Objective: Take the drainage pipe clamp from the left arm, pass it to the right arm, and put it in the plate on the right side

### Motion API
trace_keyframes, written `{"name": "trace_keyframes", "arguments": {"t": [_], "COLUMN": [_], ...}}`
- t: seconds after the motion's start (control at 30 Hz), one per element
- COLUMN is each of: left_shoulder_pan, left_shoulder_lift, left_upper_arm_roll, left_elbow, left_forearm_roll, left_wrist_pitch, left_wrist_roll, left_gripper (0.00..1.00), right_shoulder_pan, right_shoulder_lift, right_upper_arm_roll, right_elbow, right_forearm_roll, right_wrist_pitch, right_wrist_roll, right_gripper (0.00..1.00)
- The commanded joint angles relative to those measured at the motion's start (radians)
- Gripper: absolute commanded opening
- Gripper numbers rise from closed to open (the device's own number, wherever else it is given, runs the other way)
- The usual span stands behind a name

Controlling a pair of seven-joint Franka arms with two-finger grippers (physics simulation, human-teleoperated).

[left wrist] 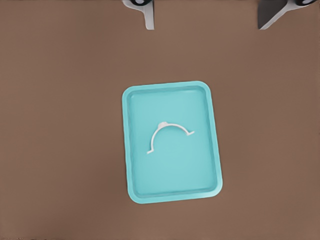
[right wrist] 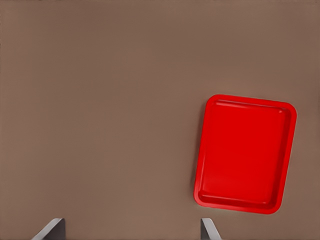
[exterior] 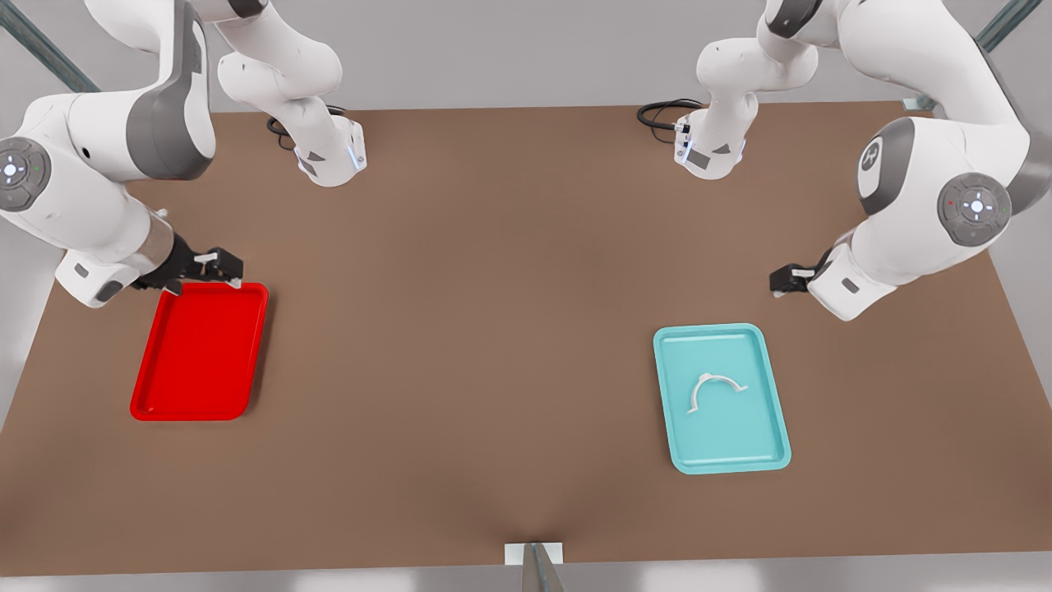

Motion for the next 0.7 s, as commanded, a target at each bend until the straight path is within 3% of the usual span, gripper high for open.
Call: {"name": "trace_keyframes", "arguments": {"t": [0.0,0.13,0.23,0.3,0.4,0.47,0.67], "left_shoulder_pan": [-0.001,-0.031,-0.110,-0.106,-0.090,-0.082,-0.070], "left_shoulder_lift": [0.004,0.182,0.329,0.349,0.387,0.386,0.390], "left_upper_arm_roll": [-0.002,-0.006,-0.002,0.000,0.001,0.001,0.001], "left_elbow": [0.000,0.000,-0.023,-0.154,-0.216,-0.340,-0.423], "left_forearm_roll": [0.013,0.016,0.080,0.089,0.091,0.103,0.145], "left_wrist_pitch": [0.042,0.201,0.445,0.666,0.786,0.942,1.050], "left_wrist_roll": [0.026,-0.014,-0.321,-0.324,-0.312,-0.284,-0.286], "left_gripper": [1.00,1.00,1.00,1.00,1.00,1.00,1.00], "right_shoulder_pan": [0.003,0.005,0.005,0.003,0.002,0.002,-0.003], "right_shoulder_lift": [-0.001,-0.001,-0.001,-0.001,-0.001,-0.001,-0.001], "right_upper_arm_roll": [0.000,0.001,0.003,0.001,0.000,0.000,-0.002], "right_elbow": [0.001,-0.001,-0.002,-0.002,-0.004,-0.004,-0.004], "right_forearm_roll": [0.001,0.001,0.001,0.001,0.001,0.001,0.002], "right_wrist_pitch": [0.042,0.042,0.042,0.042,0.042,0.042,0.042], "right_wrist_roll": [-0.034,-0.034,-0.033,-0.033,-0.036,-0.036,-0.036], "right_gripper": [1.00,1.00,1.00,1.00,1.00,1.00,1.00]}}
